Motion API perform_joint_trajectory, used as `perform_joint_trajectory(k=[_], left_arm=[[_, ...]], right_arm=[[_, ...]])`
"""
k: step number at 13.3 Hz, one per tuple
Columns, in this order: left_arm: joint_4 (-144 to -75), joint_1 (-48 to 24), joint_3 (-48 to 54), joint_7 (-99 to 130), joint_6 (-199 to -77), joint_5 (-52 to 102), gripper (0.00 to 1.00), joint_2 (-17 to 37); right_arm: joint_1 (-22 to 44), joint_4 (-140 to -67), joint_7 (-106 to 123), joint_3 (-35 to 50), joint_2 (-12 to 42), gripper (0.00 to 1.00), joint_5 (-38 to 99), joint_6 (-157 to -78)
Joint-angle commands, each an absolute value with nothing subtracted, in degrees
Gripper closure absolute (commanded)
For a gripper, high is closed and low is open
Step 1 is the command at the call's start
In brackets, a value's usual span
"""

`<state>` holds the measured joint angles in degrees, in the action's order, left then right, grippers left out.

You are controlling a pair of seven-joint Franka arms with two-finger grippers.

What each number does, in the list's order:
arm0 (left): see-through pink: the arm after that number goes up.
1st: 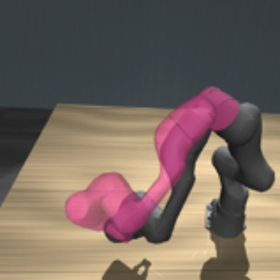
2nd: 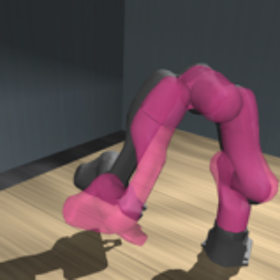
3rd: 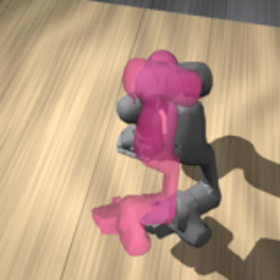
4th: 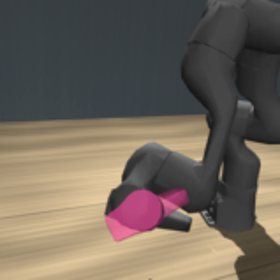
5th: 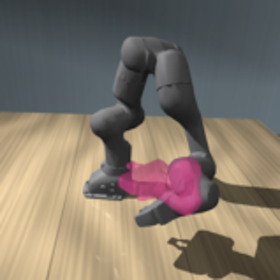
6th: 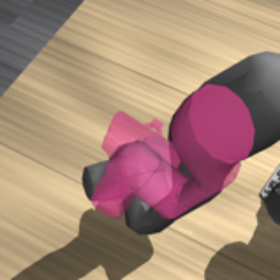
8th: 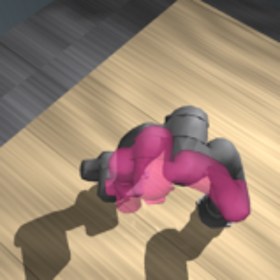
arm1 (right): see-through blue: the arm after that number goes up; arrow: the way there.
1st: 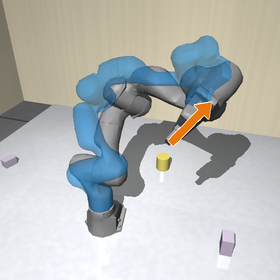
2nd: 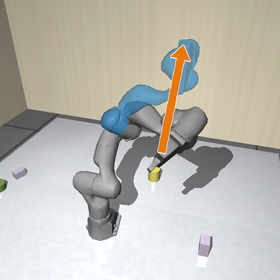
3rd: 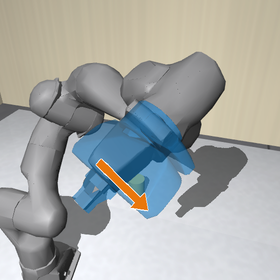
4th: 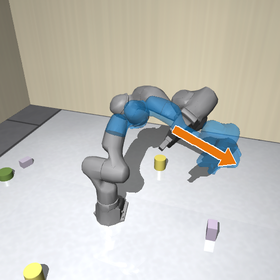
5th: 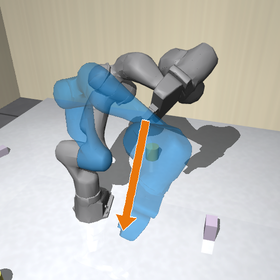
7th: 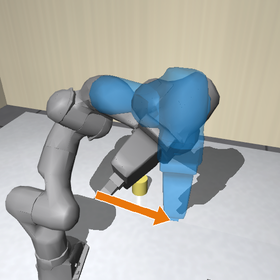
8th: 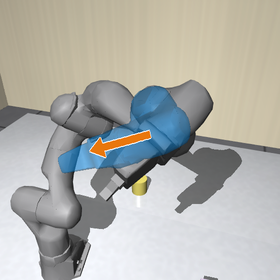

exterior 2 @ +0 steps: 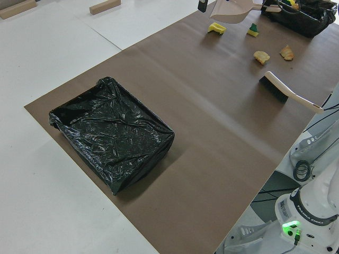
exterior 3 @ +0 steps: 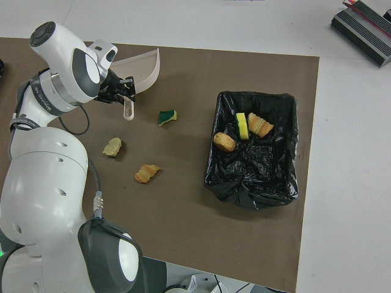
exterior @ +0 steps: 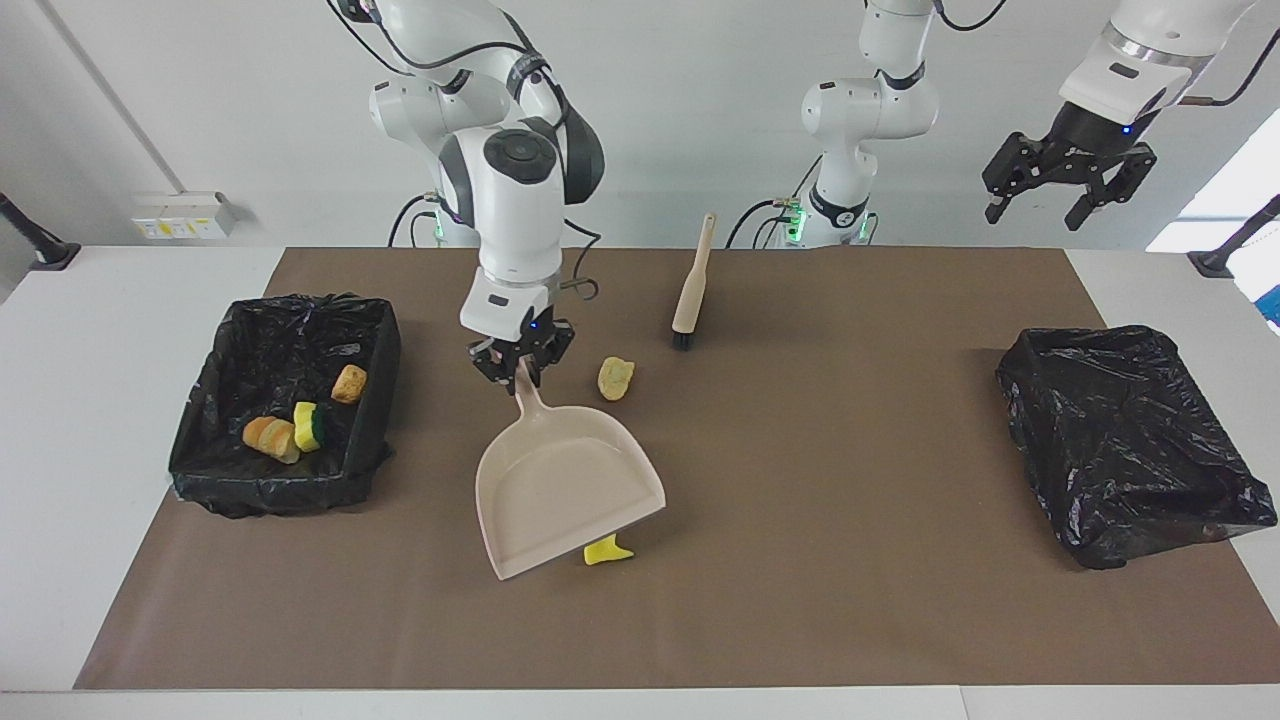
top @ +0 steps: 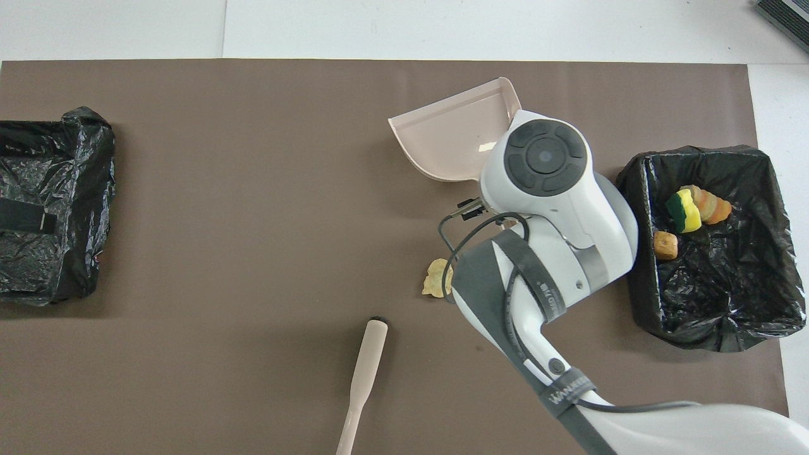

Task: Sweep and dump trash in bin
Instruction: 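Bring the empty dustpan back to the table center with the right gripper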

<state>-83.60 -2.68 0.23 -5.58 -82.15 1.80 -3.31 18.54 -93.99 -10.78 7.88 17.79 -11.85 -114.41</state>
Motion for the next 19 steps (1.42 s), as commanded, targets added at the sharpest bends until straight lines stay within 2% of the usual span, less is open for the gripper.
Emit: perform_joint_trajectory(k=[1,5,7,8,9,13,19], left_arm=[[-85.4,-1.9,0.7,-5.8,-82.3,1.7,0.00,-5.0],[-85.5,-1.9,0.7,-5.6,-82.6,1.7,0.00,-5.0],[-85.6,-1.9,0.7,-5.6,-82.6,1.7,0.00,-5.1],[-85.5,-1.9,0.7,-5.9,-82.9,1.7,0.00,-5.0],[-85.6,-1.8,0.7,-6.1,-83.1,1.7,0.00,-5.0],[-85.6,-1.8,0.6,-6.6,-83.8,1.7,0.00,-4.8],[-85.7,-1.8,0.6,-6.5,-83.9,1.7,0.00,-4.5]], right_arm=[[22.6,-84.0,-18.8,7.6,25.4,1.00,-10.9,-113.5],[30.0,-81.4,-33.5,7.2,31.5,1.00,-13.3,-116.0],[31.0,-81.3,-37.3,7.3,32.6,1.00,-13.4,-117.6],[31.4,-81.4,-37.8,7.4,32.6,1.00,-13.4,-117.4],[31.5,-81.4,-38.4,7.4,32.6,0.94,-13.4,-117.7],[31.6,-81.5,-44.9,7.7,32.6,0.93,-12.4,-119.6],[34.2,-84.5,-45.2,8.8,31.4,0.84,-9.8,-118.3]])
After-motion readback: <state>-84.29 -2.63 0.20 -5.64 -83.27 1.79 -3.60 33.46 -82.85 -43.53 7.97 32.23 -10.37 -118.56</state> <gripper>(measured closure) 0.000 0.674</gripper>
